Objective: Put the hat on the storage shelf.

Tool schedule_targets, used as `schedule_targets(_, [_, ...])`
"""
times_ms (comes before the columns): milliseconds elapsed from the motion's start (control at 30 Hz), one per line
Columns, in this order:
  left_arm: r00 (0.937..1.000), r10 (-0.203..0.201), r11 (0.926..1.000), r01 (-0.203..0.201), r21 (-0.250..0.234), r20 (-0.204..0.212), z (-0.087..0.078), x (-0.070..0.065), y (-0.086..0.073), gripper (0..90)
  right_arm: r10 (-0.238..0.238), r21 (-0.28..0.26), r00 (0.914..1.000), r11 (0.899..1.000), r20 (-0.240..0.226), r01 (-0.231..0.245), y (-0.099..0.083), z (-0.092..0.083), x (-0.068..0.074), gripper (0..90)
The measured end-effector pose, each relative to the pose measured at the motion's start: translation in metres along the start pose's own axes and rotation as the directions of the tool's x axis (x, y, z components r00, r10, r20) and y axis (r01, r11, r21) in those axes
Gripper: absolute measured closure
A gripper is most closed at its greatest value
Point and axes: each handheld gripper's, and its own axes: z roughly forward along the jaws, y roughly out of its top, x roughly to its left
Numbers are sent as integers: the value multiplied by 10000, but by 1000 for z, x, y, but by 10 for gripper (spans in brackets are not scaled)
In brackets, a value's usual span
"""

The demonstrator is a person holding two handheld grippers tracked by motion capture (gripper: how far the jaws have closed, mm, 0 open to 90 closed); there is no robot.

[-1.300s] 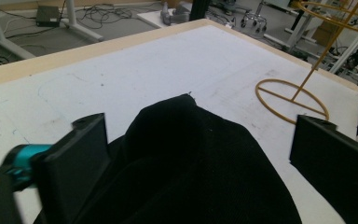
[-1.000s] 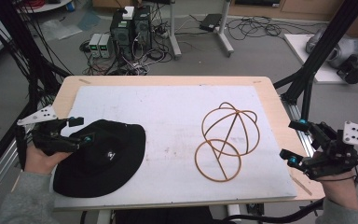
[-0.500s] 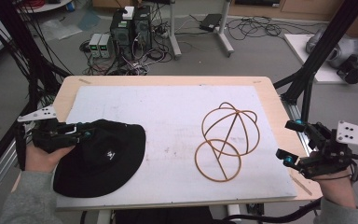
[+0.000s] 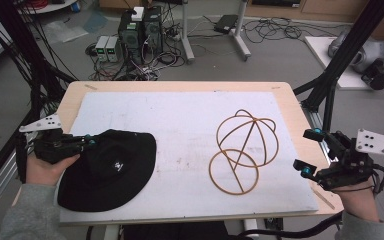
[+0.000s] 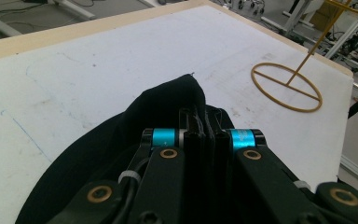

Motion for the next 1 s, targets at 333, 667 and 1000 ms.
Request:
schedule_targets(333, [9991, 394, 9992, -393, -44, 162, -9, -14, 18, 879, 53, -43, 10000, 10000, -5, -53, -1, 0, -1, 31])
schedule_targets(667, [9980, 525, 9981, -513, -331, 343, -27, -24, 44, 879, 134, -37, 9999, 9999, -62, -134, -2, 1, -2, 31])
schedule_targets(1000, [9956, 867, 9950, -848, -521, 365, -48, -31, 77, 879, 143, -53, 9999, 9999, -57, -144, -2, 3, -5, 31])
